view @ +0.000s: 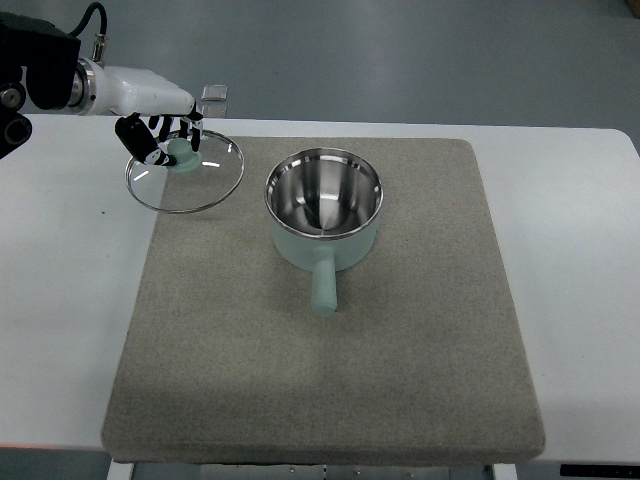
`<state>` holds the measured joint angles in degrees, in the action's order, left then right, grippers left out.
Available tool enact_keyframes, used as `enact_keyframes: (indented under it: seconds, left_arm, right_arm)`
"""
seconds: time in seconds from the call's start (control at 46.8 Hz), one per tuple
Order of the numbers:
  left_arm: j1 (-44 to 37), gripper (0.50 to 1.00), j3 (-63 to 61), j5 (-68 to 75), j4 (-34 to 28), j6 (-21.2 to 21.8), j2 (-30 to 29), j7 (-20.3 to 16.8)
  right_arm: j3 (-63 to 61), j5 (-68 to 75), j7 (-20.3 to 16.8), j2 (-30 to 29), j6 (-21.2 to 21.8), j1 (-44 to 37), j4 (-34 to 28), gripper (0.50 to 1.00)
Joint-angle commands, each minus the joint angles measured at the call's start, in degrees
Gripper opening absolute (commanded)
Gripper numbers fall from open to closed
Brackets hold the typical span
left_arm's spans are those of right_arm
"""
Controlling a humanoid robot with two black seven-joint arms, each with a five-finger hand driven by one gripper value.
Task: Place lid left of pot with left hand
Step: 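Lower the glass lid onto the mat beside the pot, nearer the left hand, then open the left hand and raise it off the lid knob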
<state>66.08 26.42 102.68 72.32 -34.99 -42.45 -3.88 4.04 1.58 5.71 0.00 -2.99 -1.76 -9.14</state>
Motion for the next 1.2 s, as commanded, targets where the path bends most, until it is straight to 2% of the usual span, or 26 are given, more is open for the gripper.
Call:
enact_keyframes:
  seconds: [0.0, 0.171, 0.619, 0.726, 0.811, 0.875, 0.982, 1.068, 1.174]
  left_arm:
    - [-1.6, 0.500, 0.6, 0.0, -0.6, 0.0, 0.6, 0.1]
    - [-5.9, 0.500, 1.5, 1.8, -2.5, 0.0, 3.0, 0.1]
    - [-6.9, 0.500, 1.4, 2.8, -2.9, 0.0, 4.0, 0.1]
    - [-7.7, 0.500, 1.4, 2.8, -3.0, 1.3, 4.3, 0.1]
    - [-8.1, 0.570, 1.4, 2.8, -3.0, 2.4, 4.3, 0.1]
    - [-8.1, 0.647, 1.4, 2.5, -3.0, 2.6, 4.4, 0.1]
    - [-8.1, 0.748, 1.4, 2.2, -3.0, 2.8, 4.6, 0.1]
    - [-8.2, 0.784, 1.4, 2.0, -3.4, 4.7, 4.7, 0.1]
    - [-9.3, 0.970, 1.3, 1.7, -3.8, 9.2, 4.7, 0.0]
  right_arm:
    - [0.0, 0.0, 0.0, 0.0, 0.0, 0.0, 0.0, 0.924]
    - [0.0, 0.0, 0.0, 0.0, 0.0, 0.0, 0.0, 0.921]
    - [0.0, 0.0, 0.0, 0.0, 0.0, 0.0, 0.0, 0.921]
    - [0.0, 0.0, 0.0, 0.0, 0.0, 0.0, 0.0, 0.921]
    - [0.0, 0.0, 0.0, 0.0, 0.0, 0.0, 0.0, 0.921]
    - [0.0, 0.0, 0.0, 0.0, 0.0, 0.0, 0.0, 0.921]
    - [0.0, 0.0, 0.0, 0.0, 0.0, 0.0, 0.0, 0.921]
    - [0.0, 0.0, 0.0, 0.0, 0.0, 0.0, 0.0, 0.921]
    - [0.0, 0.0, 0.0, 0.0, 0.0, 0.0, 0.0, 0.921]
